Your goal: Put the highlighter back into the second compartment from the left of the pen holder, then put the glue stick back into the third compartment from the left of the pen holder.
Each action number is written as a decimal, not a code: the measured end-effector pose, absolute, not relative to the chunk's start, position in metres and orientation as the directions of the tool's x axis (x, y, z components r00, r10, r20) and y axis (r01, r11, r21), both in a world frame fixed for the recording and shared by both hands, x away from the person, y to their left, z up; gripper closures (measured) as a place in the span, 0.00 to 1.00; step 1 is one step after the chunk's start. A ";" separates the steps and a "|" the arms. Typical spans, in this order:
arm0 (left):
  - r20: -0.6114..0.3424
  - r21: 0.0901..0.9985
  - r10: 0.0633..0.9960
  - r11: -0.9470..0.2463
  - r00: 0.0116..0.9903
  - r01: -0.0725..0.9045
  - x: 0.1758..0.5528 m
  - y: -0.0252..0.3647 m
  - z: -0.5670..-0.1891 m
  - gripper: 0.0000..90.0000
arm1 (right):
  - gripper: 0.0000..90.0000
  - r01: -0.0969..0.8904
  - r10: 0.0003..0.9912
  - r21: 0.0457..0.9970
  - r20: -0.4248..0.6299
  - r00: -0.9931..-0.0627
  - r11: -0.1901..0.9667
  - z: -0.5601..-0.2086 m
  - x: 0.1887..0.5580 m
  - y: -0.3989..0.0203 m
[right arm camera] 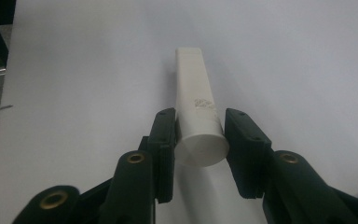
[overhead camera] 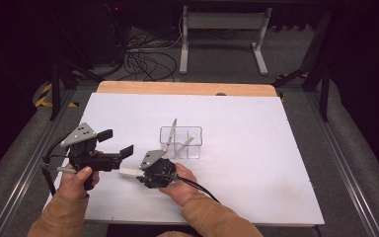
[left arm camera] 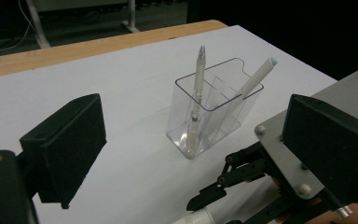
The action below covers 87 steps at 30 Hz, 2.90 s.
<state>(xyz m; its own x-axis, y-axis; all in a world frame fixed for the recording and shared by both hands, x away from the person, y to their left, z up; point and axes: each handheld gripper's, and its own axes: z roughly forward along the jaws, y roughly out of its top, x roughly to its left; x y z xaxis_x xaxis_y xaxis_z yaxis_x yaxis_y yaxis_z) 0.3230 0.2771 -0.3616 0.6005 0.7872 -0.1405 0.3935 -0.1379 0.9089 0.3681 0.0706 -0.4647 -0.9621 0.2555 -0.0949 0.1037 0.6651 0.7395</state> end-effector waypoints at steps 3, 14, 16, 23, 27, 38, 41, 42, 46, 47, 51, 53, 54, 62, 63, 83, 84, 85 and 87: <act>-0.142 0.909 0.787 -0.137 0.600 0.394 0.323 0.277 -0.362 0.08 | 0.73 0.103 0.255 0.745 -0.093 -0.962 0.659 -0.459 0.366 0.063; -0.144 0.907 0.787 -0.137 0.599 0.399 0.324 0.276 -0.363 0.08 | 0.73 0.112 0.270 0.757 -0.087 -0.959 0.644 -0.432 0.356 0.031; -0.144 0.906 0.788 -0.138 0.599 0.399 0.324 0.276 -0.363 0.08 | 0.73 0.114 0.277 0.762 -0.088 -0.957 0.638 -0.427 0.354 0.025; -0.144 0.905 0.790 -0.139 0.597 0.402 0.324 0.276 -0.363 0.08 | 0.73 0.114 0.288 0.765 -0.096 -0.953 0.634 -0.416 0.348 0.011; -0.157 0.904 0.787 -0.129 0.597 0.408 0.324 0.278 -0.364 0.07 | 0.73 0.110 0.289 0.762 -0.105 -0.951 0.638 -0.413 0.346 0.005; -0.136 0.905 0.783 -0.152 0.607 0.398 0.321 0.278 -0.366 0.07 | 0.73 0.117 0.307 0.758 -0.114 -0.945 0.642 -0.395 0.341 -0.018; -0.140 0.902 0.781 -0.153 0.608 0.405 0.321 0.277 -0.368 0.07 | 0.73 0.116 0.317 0.756 -0.125 -0.940 0.644 -0.388 0.339 -0.026; -0.139 0.902 0.781 -0.153 0.608 0.403 0.321 0.278 -0.369 0.07 | 0.73 0.117 0.318 0.756 -0.125 -0.940 0.644 -0.385 0.339 -0.029; -0.139 0.899 0.779 -0.159 0.612 0.407 0.319 0.278 -0.373 0.07 | 0.73 0.125 0.330 0.751 -0.130 -0.935 0.649 -0.376 0.339 -0.040; -0.138 0.898 0.779 -0.163 0.612 0.409 0.318 0.278 -0.374 0.07 | 0.73 0.125 0.334 0.750 -0.133 -0.933 0.650 -0.373 0.339 -0.043; -0.143 0.896 0.774 -0.163 0.617 0.413 0.317 0.279 -0.379 0.07 | 0.73 0.144 0.358 0.748 -0.131 -0.924 0.647 -0.365 0.341 -0.055; -0.147 0.896 0.773 -0.161 0.618 0.415 0.316 0.280 -0.381 0.07 | 0.73 0.155 0.371 0.748 -0.130 -0.919 0.645 -0.361 0.341 -0.061; -0.149 0.895 0.770 -0.161 0.620 0.415 0.316 0.279 -0.382 0.07 | 0.73 0.162 0.379 0.747 -0.128 -0.916 0.644 -0.360 0.342 -0.064; -0.137 0.894 0.756 -0.184 0.640 0.408 0.314 0.278 -0.386 0.06 | 0.73 0.191 0.420 0.739 -0.134 -0.898 0.646 -0.347 0.345 -0.082; -0.138 0.895 0.757 -0.181 0.639 0.408 0.314 0.279 -0.386 0.06 | 0.73 0.191 0.422 0.738 -0.138 -0.896 0.647 -0.346 0.346 -0.084; -0.140 0.897 0.761 -0.174 0.633 0.407 0.312 0.287 -0.388 0.06 | 0.73 0.252 0.500 0.719 -0.152 -0.853 0.648 -0.326 0.361 -0.110; -0.140 0.897 0.761 -0.174 0.633 0.407 0.312 0.287 -0.388 0.06 | 0.73 0.260 0.511 0.720 -0.151 -0.846 0.644 -0.325 0.362 -0.110; -0.138 0.897 0.763 -0.174 0.632 0.407 0.313 0.287 -0.388 0.06 | 0.73 0.258 0.510 0.716 -0.158 -0.846 0.649 -0.324 0.363 -0.111; -0.137 0.897 0.764 -0.174 0.631 0.406 0.313 0.288 -0.388 0.06 | 0.73 0.264 0.516 0.714 -0.156 -0.842 0.648 -0.322 0.365 -0.113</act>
